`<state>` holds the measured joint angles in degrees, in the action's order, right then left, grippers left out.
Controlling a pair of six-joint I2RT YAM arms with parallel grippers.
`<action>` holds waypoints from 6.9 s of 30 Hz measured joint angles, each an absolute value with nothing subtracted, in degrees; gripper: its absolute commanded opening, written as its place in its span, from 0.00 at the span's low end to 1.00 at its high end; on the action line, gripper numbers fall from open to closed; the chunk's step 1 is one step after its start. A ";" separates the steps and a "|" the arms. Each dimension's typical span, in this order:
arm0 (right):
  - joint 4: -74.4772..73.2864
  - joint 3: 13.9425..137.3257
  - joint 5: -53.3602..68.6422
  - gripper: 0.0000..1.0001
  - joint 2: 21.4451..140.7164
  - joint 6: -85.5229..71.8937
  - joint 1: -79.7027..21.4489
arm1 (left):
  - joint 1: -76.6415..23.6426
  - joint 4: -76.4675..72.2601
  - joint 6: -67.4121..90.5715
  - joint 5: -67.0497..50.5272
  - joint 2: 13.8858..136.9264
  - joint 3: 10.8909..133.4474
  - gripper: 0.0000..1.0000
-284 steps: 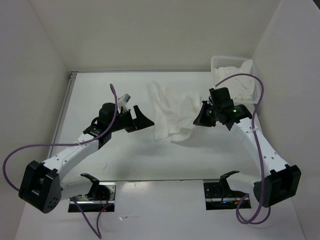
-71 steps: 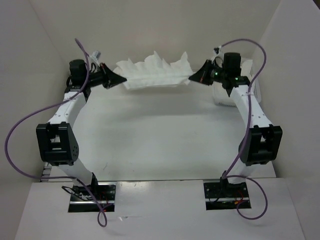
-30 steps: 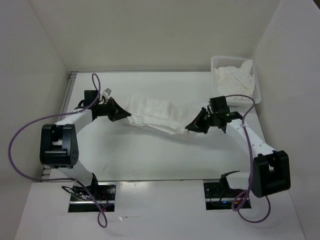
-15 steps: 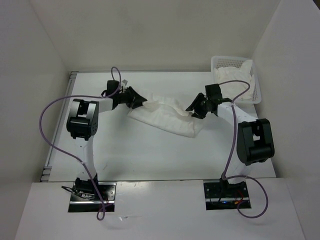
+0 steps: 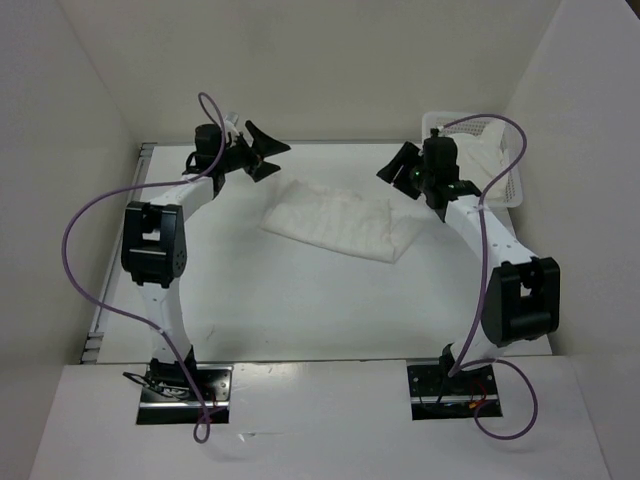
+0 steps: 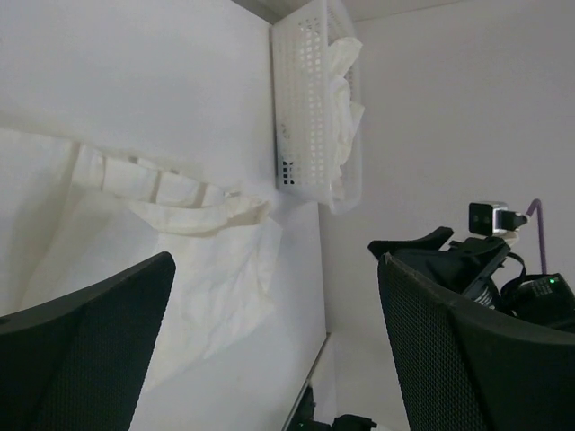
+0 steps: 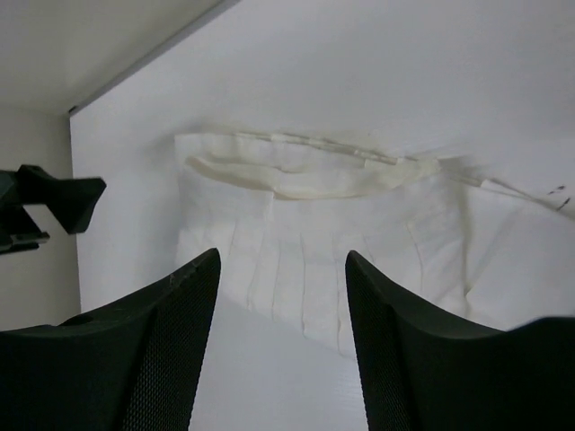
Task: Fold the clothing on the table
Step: Fold the skirt
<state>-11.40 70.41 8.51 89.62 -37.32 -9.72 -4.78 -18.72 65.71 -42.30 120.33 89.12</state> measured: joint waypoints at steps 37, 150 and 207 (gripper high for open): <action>-10.09 53.04 12.95 0.75 98.28 -45.15 -6.15 | -15.97 -14.59 54.83 -45.25 112.64 71.79 1.00; -29.76 65.08 4.82 0.01 85.27 -45.10 -30.26 | -12.36 -0.27 41.98 -18.13 101.32 62.15 0.09; -28.53 97.19 13.54 0.34 119.39 -40.23 -37.54 | -17.04 -10.46 48.36 -19.90 108.51 55.86 0.00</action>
